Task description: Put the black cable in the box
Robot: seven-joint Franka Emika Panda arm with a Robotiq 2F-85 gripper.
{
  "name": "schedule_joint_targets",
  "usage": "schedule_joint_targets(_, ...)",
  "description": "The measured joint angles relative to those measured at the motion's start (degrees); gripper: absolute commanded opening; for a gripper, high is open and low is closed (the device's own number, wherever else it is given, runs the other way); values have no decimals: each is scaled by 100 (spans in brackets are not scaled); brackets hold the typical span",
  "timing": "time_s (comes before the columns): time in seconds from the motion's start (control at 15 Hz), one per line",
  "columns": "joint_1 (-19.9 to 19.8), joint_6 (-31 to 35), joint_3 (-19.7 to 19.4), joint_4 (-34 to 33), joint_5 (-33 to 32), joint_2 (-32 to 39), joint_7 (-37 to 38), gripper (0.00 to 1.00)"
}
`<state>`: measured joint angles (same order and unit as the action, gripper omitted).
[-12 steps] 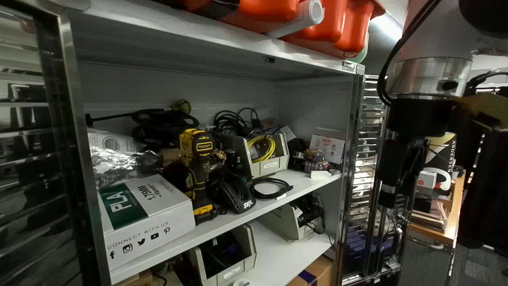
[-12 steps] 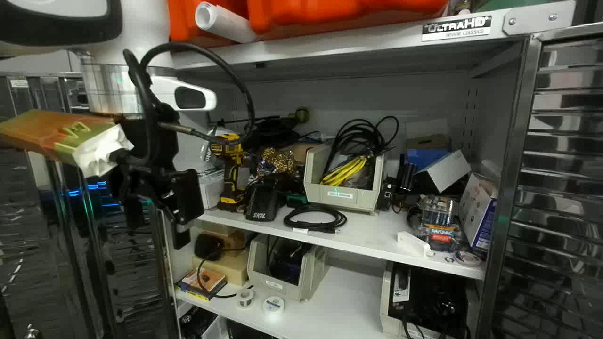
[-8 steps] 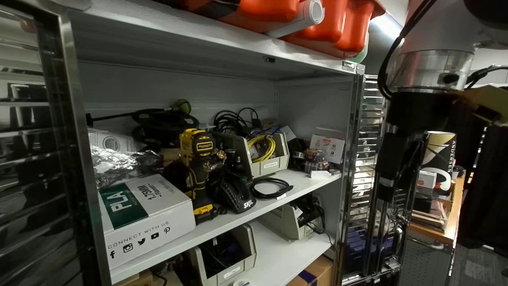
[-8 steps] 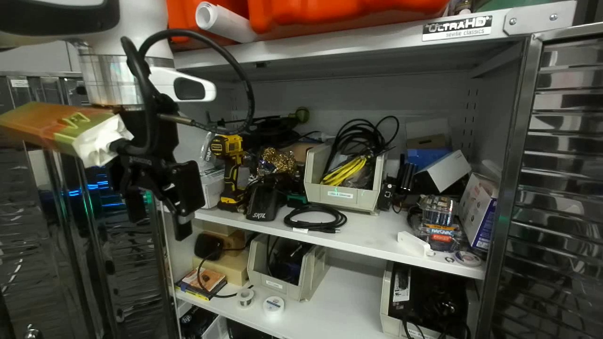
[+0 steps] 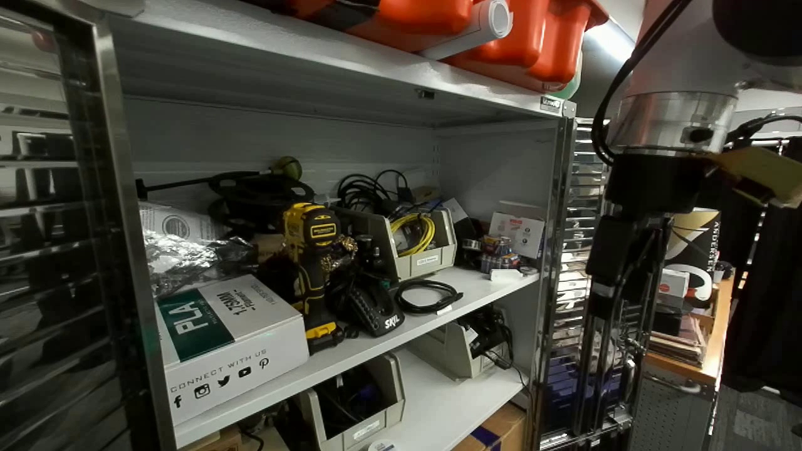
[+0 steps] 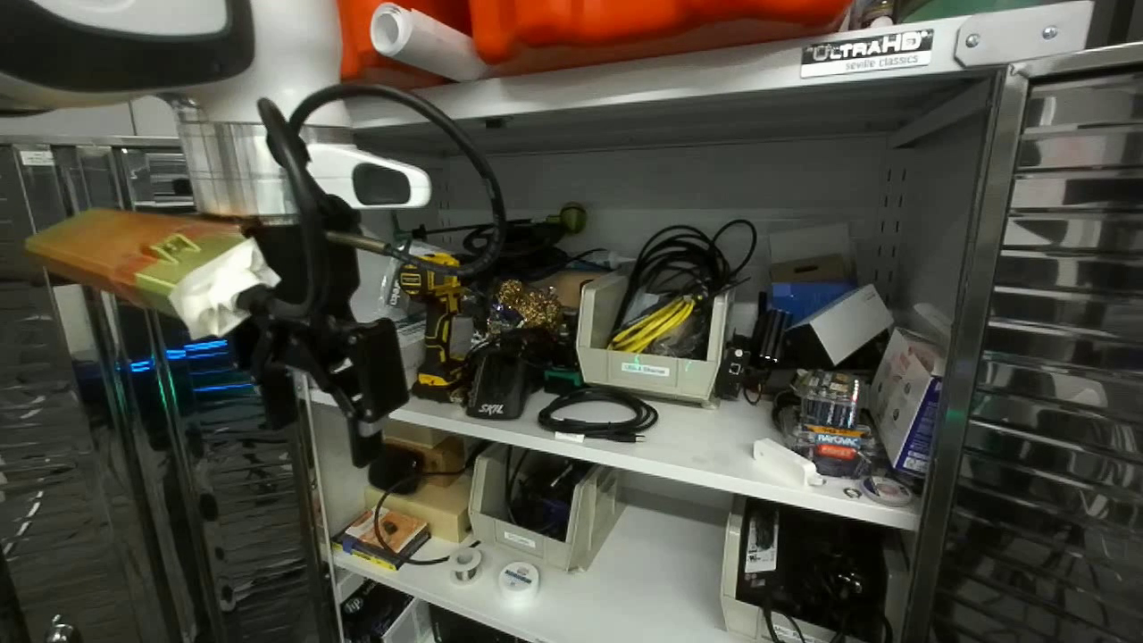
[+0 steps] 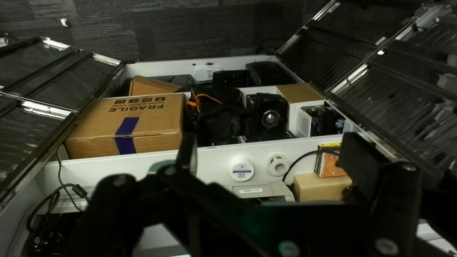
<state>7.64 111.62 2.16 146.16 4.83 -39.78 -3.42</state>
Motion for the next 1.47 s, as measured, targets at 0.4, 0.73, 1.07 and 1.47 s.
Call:
schedule_joint_targets(0.4,-357,1445,-188,-284,-17,1270,95,100)
schedule_joint_targets(0.73,-592,2313,-250,-1281,10,2982,596,100)
schedule_joint_targets(1.07,-637,2534,-234,-2674,44,4431,1238,100)
schedule_joint_targets(1.47,-521,2594,-198,-3879,-10,5467,1898,100)
